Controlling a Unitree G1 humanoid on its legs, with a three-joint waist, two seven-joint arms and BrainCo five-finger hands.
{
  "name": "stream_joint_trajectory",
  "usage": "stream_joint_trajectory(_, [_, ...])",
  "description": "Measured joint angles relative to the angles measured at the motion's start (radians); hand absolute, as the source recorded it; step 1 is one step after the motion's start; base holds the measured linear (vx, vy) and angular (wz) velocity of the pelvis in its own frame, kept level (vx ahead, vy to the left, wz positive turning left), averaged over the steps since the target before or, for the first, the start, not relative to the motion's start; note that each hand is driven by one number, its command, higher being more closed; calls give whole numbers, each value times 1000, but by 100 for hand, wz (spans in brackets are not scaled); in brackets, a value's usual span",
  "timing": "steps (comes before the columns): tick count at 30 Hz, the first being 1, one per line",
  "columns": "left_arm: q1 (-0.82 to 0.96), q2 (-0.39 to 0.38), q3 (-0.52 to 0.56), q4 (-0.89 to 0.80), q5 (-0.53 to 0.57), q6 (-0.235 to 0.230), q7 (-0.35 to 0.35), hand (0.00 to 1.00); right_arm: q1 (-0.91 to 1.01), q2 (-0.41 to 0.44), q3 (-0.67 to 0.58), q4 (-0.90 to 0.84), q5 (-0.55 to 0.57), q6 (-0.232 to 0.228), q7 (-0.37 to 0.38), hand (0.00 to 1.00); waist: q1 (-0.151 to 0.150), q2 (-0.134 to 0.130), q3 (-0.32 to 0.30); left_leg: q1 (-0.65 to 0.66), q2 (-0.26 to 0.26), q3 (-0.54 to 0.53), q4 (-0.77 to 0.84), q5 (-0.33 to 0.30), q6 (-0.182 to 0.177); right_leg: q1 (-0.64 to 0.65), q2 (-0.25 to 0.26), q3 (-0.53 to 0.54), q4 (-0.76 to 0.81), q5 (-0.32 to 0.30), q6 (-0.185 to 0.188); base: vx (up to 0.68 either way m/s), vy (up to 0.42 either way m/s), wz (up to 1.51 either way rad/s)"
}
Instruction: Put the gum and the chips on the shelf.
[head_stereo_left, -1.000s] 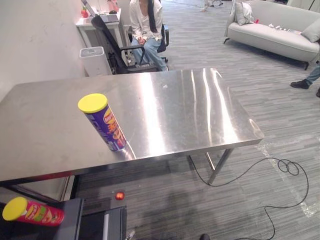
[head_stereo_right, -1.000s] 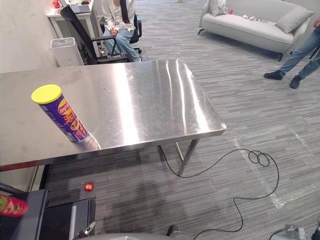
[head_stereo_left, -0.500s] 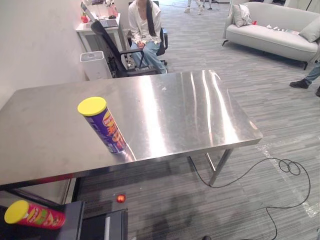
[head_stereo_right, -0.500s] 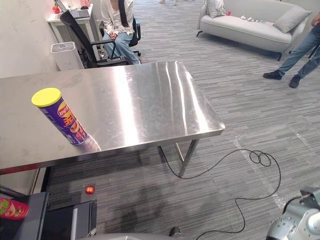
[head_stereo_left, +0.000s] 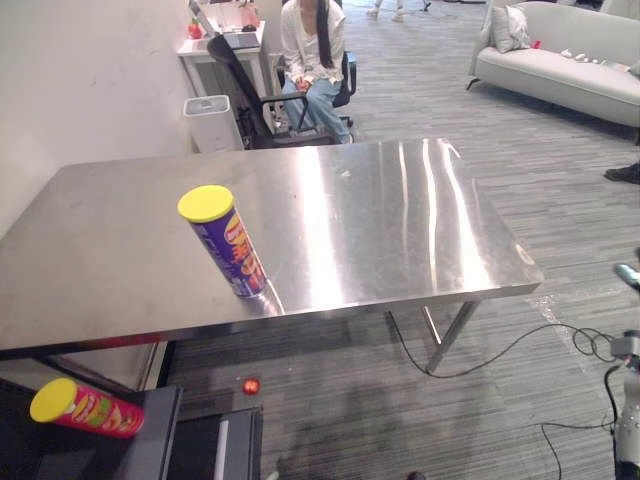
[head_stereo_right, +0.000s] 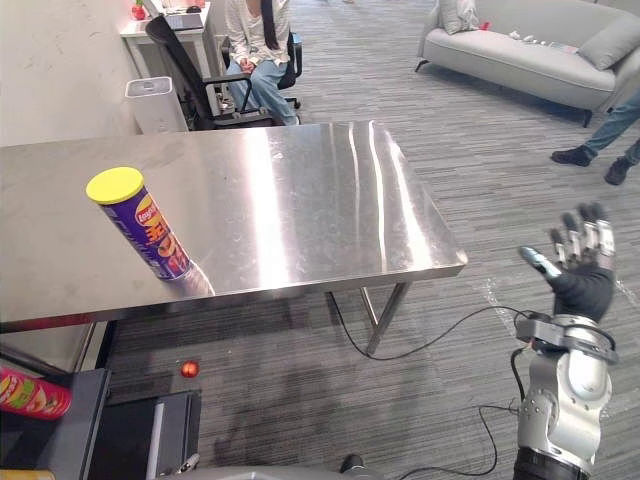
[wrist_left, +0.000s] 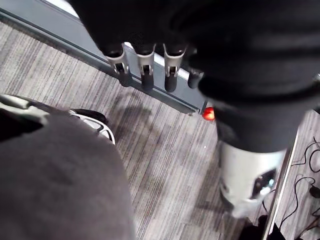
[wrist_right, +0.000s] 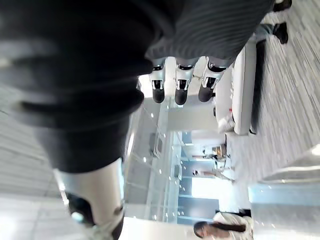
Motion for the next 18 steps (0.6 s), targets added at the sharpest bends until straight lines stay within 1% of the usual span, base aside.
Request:
stream_joint_trajectory(4, [4, 8, -26, 0, 0, -12, 15, 0, -16, -25, 77, 0, -1, 21, 12, 0, 0, -3, 1, -14, -8, -26, 0, 5, 7, 1, -10, -25, 0, 1, 1, -6, 30, 19])
stream_joint_trajectory(8, [10, 21, -49, -1, 1, -23, 28, 0, -61, -28, 148, 5, -5, 24, 7, 0, 1, -7, 1, -28, -12, -57, 1, 11, 15, 2, -16, -51, 0, 1, 1, -12, 11, 22])
stream_joint_trajectory(9, [12, 25, -58, -1, 0, -27, 33, 0, -82, -28, 168, 17, -22, 27, 5, 0, 2, -9, 2, -32, -14, -70, 0, 14, 18, 4, -18, -62, 0, 1, 1, -16, 4, 26])
stream_joint_trajectory(15, [20, 37, -68, -17, -3, -37, 41, 0, -162, -30, 243, 65, -60, 32, -5, 0, 27, -25, 12, -50, -25, -128, -1, 32, 26, 14, -31, -115, 0, 1, 2, -21, 10, 29])
stream_joint_trajectory(16, [27, 39, -74, -18, -3, -37, 41, 0, -178, -30, 260, 81, -78, 32, -11, 0, 31, -27, 12, -56, -28, -138, -1, 34, 28, 18, -34, -123, -1, 1, 2, -43, 18, 25])
stream_joint_trajectory(18, [31, 39, -74, -18, -3, -36, 41, 0, -198, -30, 274, 96, -78, 32, -14, 0, 40, -27, 13, -65, -34, -153, -1, 40, 33, 16, -39, -132, -2, 4, 6, -24, 17, 21])
